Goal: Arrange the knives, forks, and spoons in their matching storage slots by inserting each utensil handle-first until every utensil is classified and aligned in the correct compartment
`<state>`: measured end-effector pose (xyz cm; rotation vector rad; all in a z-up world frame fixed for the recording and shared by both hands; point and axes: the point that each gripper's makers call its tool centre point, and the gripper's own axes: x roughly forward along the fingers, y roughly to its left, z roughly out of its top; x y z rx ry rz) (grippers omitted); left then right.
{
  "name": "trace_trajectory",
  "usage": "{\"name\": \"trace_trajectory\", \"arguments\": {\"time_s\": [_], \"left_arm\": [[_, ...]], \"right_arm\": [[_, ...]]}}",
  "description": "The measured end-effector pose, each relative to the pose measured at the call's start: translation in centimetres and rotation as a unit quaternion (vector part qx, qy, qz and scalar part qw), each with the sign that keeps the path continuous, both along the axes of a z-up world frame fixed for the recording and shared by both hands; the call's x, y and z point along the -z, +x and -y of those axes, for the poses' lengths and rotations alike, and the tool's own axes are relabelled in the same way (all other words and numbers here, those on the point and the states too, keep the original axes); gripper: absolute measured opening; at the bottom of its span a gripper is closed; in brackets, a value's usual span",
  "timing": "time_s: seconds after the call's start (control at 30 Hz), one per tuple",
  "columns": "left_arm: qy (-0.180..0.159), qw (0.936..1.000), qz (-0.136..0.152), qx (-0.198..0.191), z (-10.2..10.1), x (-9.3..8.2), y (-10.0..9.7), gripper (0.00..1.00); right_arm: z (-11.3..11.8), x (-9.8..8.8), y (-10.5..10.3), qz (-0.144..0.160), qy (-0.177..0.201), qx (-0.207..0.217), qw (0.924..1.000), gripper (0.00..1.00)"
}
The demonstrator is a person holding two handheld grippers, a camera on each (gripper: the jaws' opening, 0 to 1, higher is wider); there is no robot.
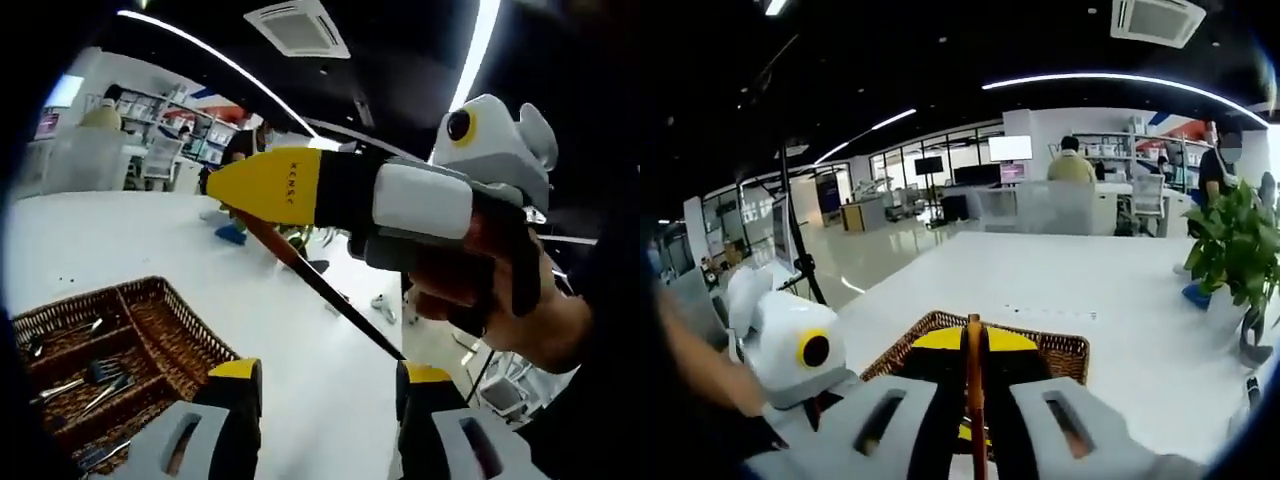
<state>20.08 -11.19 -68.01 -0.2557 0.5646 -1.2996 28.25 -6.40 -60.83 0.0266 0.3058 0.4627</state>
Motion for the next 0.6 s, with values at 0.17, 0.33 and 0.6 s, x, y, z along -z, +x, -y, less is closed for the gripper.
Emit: {"name": "trace_trajectory", "arguments": {"time_s": [0.17,0.33,0.6], "left_arm": [[-0.055,0.9983,-0.020,0.003,-0.1,-1.8,0.0,0.30],[-0.061,0.9980,-0.005,0.017,-0.2,-2.4,-0.6,0.43],[-0.097,0.9950,-0.020,0.015,-0.4,-3.6,-0.6,0.44]], "right_arm": [[-0.4,-1.1,-0.1,0.013,0.016,-0.003,0.9998,0.02],[-0.4,-1.8,0.0,0.026,0.020,-0.009,0.9994,0.02],[-1.8,-1.4,-0.4,0.015,0.046,-0.035,0.9982,0.02]]}}
